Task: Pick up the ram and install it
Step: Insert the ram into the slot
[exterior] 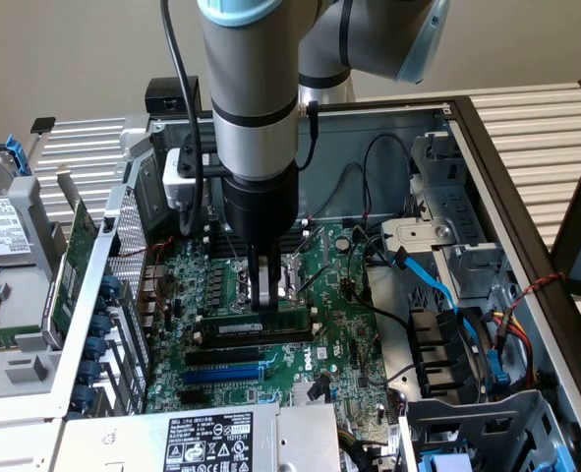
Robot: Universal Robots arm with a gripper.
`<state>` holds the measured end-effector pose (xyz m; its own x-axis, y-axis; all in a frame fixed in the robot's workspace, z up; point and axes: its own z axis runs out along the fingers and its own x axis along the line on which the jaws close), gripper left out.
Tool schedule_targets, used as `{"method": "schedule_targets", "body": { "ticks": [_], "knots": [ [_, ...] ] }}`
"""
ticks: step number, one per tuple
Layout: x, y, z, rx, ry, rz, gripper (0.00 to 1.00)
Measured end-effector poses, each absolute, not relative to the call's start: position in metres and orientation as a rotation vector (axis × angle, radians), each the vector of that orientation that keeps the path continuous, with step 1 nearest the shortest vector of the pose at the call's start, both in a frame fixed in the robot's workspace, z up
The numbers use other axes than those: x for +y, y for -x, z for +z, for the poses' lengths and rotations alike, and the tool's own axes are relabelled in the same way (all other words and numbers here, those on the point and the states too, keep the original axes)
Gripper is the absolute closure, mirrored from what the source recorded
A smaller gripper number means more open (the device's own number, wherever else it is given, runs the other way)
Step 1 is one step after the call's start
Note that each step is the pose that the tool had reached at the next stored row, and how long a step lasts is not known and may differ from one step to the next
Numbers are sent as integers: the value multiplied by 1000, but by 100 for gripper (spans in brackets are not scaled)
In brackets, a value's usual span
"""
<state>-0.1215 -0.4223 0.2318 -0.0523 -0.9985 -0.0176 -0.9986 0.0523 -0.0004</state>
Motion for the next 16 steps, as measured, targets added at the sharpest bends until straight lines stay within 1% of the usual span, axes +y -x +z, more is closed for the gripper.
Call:
{"method": "schedule_targets", "body": {
  "ticks": [6, 7, 9, 10, 16],
  "knots": [
    [-422, 122, 229, 2269, 2153, 20, 87],
    [-422, 122, 229, 2269, 2153, 20, 81],
    [-422, 122, 229, 2270, 2154, 22, 81],
    [-422, 122, 230, 2270, 2154, 22, 74],
    [-422, 122, 231, 2270, 2155, 23, 74]
  ]
}}
